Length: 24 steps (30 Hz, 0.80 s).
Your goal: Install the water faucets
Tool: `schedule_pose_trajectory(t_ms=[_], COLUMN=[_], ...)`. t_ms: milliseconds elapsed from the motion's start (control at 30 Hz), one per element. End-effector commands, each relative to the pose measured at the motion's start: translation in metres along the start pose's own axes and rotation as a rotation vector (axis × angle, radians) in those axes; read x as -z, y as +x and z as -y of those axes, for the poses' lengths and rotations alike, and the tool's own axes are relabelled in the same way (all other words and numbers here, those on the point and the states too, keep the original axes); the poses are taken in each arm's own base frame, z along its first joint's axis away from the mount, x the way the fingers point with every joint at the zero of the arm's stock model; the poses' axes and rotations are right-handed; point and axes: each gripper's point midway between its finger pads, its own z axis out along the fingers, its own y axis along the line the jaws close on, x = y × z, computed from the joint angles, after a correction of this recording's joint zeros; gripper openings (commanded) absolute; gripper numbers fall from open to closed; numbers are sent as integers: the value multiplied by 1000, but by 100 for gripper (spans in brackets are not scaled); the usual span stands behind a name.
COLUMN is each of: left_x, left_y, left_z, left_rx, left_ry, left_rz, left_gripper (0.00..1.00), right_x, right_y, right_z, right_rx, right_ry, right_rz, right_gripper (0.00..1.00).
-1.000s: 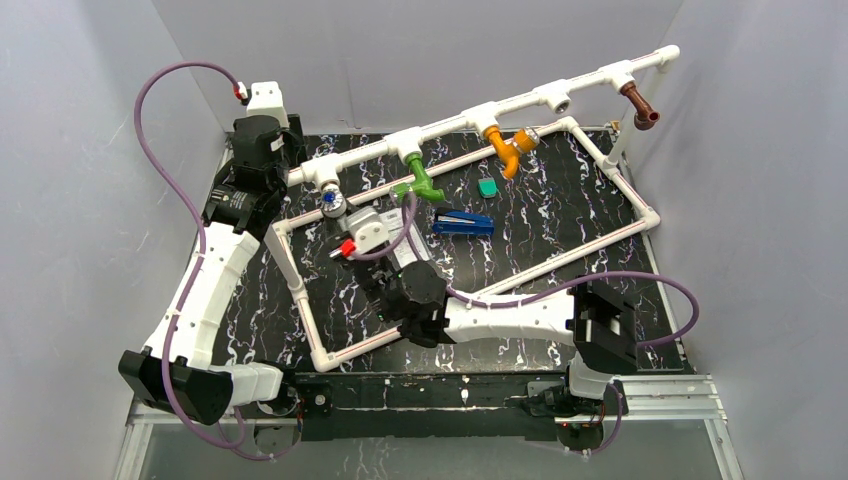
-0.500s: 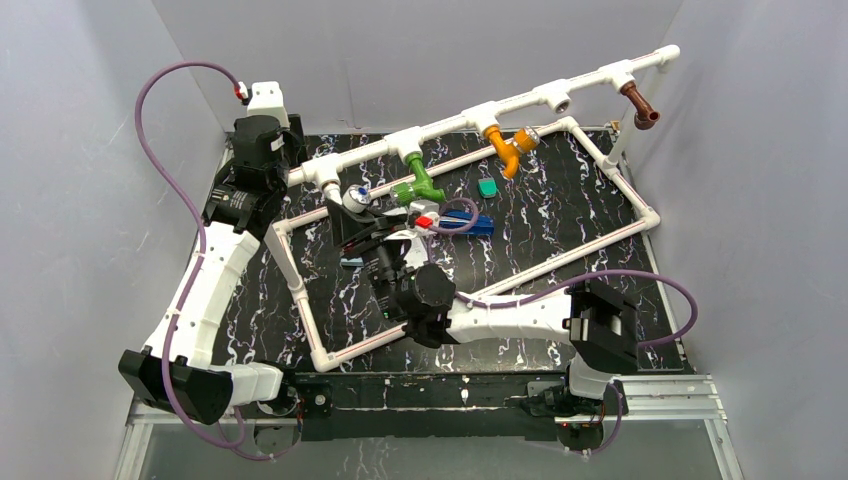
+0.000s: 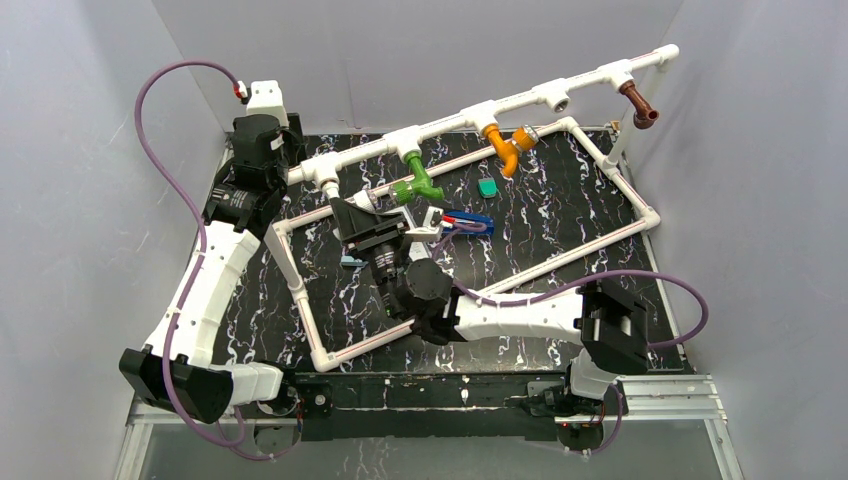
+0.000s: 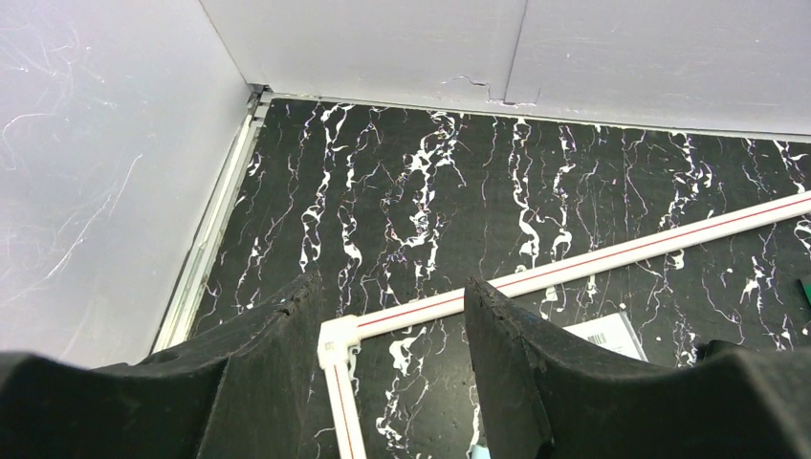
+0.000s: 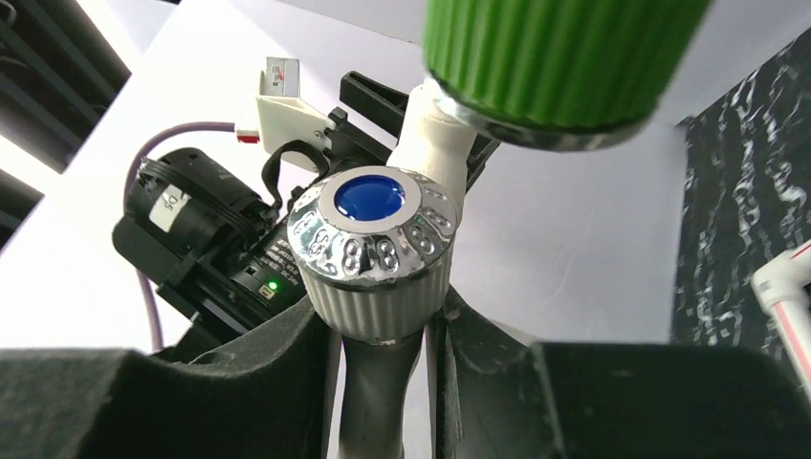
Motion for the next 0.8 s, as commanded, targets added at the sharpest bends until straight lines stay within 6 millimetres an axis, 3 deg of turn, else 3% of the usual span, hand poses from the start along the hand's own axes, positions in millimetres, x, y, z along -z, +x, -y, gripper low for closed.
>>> schedule_pose_trajectory(t_ms=[0, 233, 367, 467, 767], left_x=[8, 10, 10, 9, 8], left_y=[109, 109, 109, 109, 109], left_z=[40, 38, 38, 38, 37], left_rx=[-122, -123, -124, -125, -131], left_ry=[154, 149, 146, 145, 137], left_rz=[-362, -358, -358, -358, -361], left_gripper=[54, 54, 54, 54, 54], right_x=[-5, -3, -1, 1, 10], right_y=[13, 15, 14, 12, 2], right_z=[-2, -12, -13, -11, -21], right_rx=[-180, -220, -218, -209, -187], right_ry=[7, -16, -28, -32, -78], right_rz=[-94, -123, -130, -132, -148], right_gripper=[1, 1, 33, 47, 71])
